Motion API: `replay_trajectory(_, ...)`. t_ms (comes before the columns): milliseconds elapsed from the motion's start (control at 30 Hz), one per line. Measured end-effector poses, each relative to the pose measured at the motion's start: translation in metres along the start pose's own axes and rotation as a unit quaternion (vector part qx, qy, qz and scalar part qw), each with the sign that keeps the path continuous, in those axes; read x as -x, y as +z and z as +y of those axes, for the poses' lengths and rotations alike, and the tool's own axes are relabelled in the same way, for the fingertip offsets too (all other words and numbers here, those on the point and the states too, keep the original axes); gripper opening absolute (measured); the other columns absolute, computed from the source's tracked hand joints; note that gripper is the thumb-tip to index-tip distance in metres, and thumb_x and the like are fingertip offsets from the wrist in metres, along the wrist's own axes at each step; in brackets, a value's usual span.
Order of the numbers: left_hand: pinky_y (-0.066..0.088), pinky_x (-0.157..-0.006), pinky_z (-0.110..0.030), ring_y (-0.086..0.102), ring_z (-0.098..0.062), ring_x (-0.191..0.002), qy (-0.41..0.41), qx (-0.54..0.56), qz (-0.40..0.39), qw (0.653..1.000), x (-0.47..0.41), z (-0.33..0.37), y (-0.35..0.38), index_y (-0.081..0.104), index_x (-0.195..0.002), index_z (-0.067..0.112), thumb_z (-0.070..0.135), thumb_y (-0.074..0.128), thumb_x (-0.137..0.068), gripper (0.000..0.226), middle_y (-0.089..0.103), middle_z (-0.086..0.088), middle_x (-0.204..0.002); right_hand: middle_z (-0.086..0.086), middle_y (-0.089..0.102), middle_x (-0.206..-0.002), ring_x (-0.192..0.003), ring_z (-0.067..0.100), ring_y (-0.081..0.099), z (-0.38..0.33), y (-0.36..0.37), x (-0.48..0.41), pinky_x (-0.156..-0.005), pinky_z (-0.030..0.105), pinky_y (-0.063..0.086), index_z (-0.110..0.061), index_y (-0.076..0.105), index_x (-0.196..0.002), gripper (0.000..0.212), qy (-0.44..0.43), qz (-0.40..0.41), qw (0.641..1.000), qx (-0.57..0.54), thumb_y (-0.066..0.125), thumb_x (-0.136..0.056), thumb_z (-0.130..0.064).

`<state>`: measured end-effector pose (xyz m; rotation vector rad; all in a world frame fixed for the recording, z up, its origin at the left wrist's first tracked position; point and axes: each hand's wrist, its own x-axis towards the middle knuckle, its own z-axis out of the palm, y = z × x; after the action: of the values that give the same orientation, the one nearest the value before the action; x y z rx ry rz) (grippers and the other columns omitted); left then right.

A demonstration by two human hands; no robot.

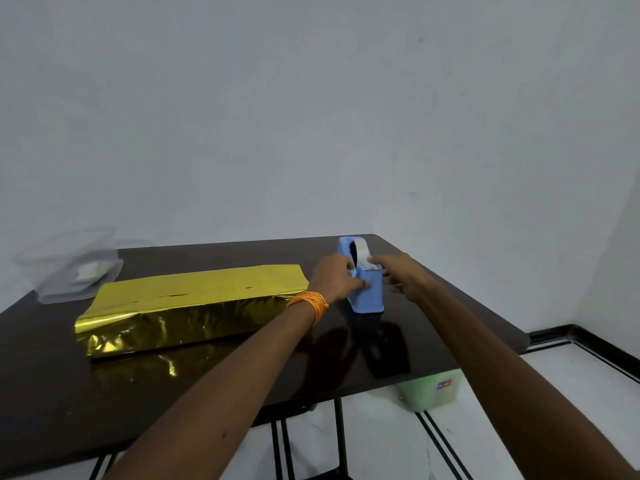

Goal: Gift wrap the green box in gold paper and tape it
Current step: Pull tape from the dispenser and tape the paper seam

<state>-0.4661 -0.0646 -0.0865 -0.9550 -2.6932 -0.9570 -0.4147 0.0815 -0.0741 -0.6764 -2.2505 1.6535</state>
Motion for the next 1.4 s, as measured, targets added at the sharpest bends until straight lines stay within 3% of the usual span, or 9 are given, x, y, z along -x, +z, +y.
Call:
replay_trajectory(167,0.036,-0.063,-0.027,0.055,-0.020,-0.074,0.005,0.004,-0.003,1.000,-0.011,-0.001,0.011,0.065,-0.078,0.013,0.037,0.081,-0.076,0.029,0.070,-0.010,-0.089,0.010,0.052,-0.075,-0.053,0.013,0.036,-0.003,0.002,-0.009,-0.044,0.022,0.028,-0.006,0.062,-0.075,0.013,0.009,0.006,1.000,-0.003,0.070,-0.085,-0.008)
replay_trajectory(367,0.048,-0.072,-0.031,0.065,-0.024,-0.086,0.006,0.023,0.002,1.000,-0.014,-0.006,0.015,0.073,-0.099,0.006,0.036,0.083,-0.074,0.040,0.072,-0.010,-0.096,0.008,0.050,-0.067,-0.054,0.015,0.040,-0.015,0.007,-0.015,-0.051,0.027,0.033,-0.005,0.058,-0.072,0.023,-0.024,0.059,0.997,0.045,0.077,-0.081,-0.013)
replay_trajectory(500,0.049,-0.076,-0.031,0.067,-0.025,-0.090,0.011,0.029,0.006,0.999,-0.013,-0.006,0.013,0.073,-0.101,0.006,0.035,0.083,-0.074,0.041,0.073,-0.010,-0.098,0.030,0.060,-0.083,-0.070,0.020,0.049,-0.026,0.010,-0.011,-0.063,0.032,0.040,0.013,0.067,-0.087,0.029,-0.079,0.093,0.990,0.074,0.075,-0.081,-0.014)
replay_trajectory(600,0.047,-0.076,-0.029,0.066,-0.025,-0.093,0.005,0.030,0.009,0.999,-0.012,-0.005,0.014,0.072,-0.105,0.007,0.036,0.083,-0.074,0.044,0.072,-0.010,-0.102,0.019,0.060,-0.078,-0.061,0.016,0.045,-0.021,0.008,0.000,-0.057,0.028,0.037,0.011,0.071,-0.096,0.029,-0.093,0.090,0.989,0.070,0.073,-0.085,-0.016)
replay_trajectory(700,0.050,-0.078,-0.033,0.066,-0.026,-0.092,0.001,0.023,0.010,1.000,-0.010,-0.003,0.014,0.072,-0.102,0.008,0.038,0.083,-0.074,0.042,0.073,-0.011,-0.101,0.021,0.062,-0.073,-0.062,0.017,0.047,-0.011,0.009,0.010,-0.057,0.029,0.037,0.010,0.073,-0.088,0.027,-0.112,0.102,0.986,0.070,0.071,-0.088,-0.018)
replay_trajectory(900,0.045,-0.070,-0.031,0.066,-0.027,-0.088,-0.002,0.037,0.019,0.999,-0.008,-0.004,0.017,0.071,-0.096,0.009,0.037,0.082,-0.075,0.037,0.071,-0.010,-0.094,-0.002,0.058,-0.051,-0.043,0.010,0.040,0.003,0.009,0.018,-0.045,0.025,0.033,-0.007,0.067,-0.059,0.030,-0.063,0.097,0.993,-0.003,0.074,-0.087,-0.013)
replay_trajectory(1167,0.045,-0.072,-0.029,0.066,-0.027,-0.092,0.000,0.049,0.030,0.998,-0.009,-0.007,0.021,0.071,-0.101,0.009,0.036,0.082,-0.076,0.039,0.071,-0.011,-0.100,0.007,0.055,-0.053,-0.042,0.012,0.038,0.022,0.008,0.024,-0.043,0.026,0.031,-0.002,0.068,-0.061,0.027,-0.055,0.094,0.994,-0.027,0.078,-0.083,-0.014)
replay_trajectory(1300,0.047,-0.075,-0.031,0.066,-0.028,-0.095,0.000,0.045,0.025,0.999,-0.010,-0.007,0.020,0.070,-0.106,0.008,0.035,0.082,-0.076,0.042,0.070,-0.011,-0.104,0.004,0.057,-0.054,-0.034,0.002,0.041,0.022,0.005,0.025,-0.044,0.021,0.033,0.001,0.069,-0.062,0.028,-0.102,0.111,0.985,0.077,0.075,-0.085,-0.015)
replay_trajectory(1400,0.044,-0.071,-0.029,0.066,-0.027,-0.093,0.004,0.032,0.024,0.999,-0.009,-0.006,0.020,0.070,-0.103,0.008,0.036,0.081,-0.077,0.039,0.072,-0.012,-0.101,0.001,0.050,-0.049,-0.042,0.007,0.042,0.023,0.003,0.031,-0.044,0.020,0.032,-0.007,0.057,-0.051,0.036,-0.102,0.113,0.966,0.209,0.075,-0.081,-0.011)
